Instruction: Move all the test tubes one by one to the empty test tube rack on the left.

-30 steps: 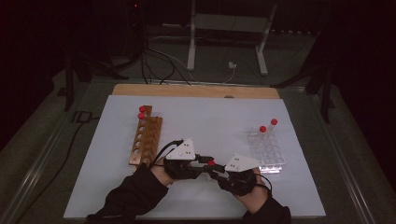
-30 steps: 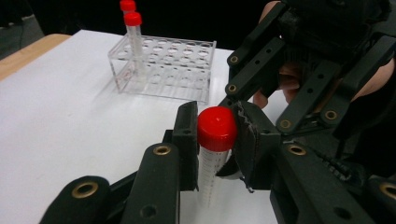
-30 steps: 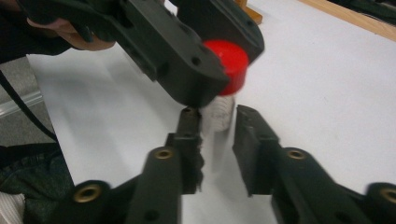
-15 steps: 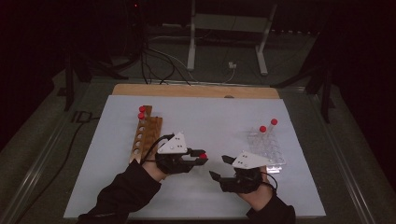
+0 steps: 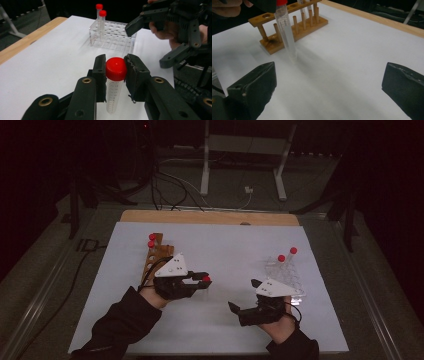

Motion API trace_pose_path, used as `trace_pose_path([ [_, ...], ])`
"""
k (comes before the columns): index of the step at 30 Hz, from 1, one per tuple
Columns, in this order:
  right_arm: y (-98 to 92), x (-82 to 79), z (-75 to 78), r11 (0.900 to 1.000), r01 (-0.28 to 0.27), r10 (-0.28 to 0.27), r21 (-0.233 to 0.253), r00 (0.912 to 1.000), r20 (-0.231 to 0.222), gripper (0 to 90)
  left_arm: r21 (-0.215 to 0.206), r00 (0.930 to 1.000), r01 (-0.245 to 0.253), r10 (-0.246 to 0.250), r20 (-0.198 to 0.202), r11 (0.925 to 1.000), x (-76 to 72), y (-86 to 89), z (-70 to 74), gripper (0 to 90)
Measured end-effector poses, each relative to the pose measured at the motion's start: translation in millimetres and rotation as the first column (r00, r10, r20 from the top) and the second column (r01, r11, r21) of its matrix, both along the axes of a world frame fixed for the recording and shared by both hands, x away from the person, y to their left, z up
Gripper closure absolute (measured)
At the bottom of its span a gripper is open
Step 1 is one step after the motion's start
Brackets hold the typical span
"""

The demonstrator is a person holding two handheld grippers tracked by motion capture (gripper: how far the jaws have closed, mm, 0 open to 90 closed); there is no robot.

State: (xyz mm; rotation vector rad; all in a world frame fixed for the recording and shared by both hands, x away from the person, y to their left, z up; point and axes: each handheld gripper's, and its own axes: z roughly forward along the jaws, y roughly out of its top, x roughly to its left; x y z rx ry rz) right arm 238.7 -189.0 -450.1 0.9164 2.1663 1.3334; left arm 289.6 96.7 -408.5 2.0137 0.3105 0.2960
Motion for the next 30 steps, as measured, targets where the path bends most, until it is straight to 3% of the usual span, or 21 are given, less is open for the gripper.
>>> trace_pose_path([
  [8, -5.3, -0.3, 1.8, 1.000, -0.004, 0.004, 0.017, 1.0000, 0.007, 0.0, -0.008, 0.9986, -0.050, 0.050, 0.018, 0.9987, 3.6, 16.7, 10.5, 72.1],
  [16, -7.1, -2.2, 3.2, 0.999, -0.013, 0.013, 0.029, 0.9998, 0.017, 0.0, -0.038, 0.9896, -0.138, 0.139, 0.037, 0.9898, 13.4, 43.0, 21.2, 72.1],
  [23, -9.5, -2.0, 4.5, 0.999, -0.014, 0.013, 0.043, 0.9997, 0.019, 0.0, -0.043, 0.9764, -0.209, 0.211, 0.047, 0.9770, 20.9, 64.6, 28.4, 72.2],
  [30, -10.1, -1.4, 4.7, 0.999, -0.016, 0.015, 0.051, 0.9997, 0.017, 0.0, -0.065, 0.9582, -0.278, 0.282, 0.050, 0.9583, 26.8, 87.2, 33.2, 72.1],
])
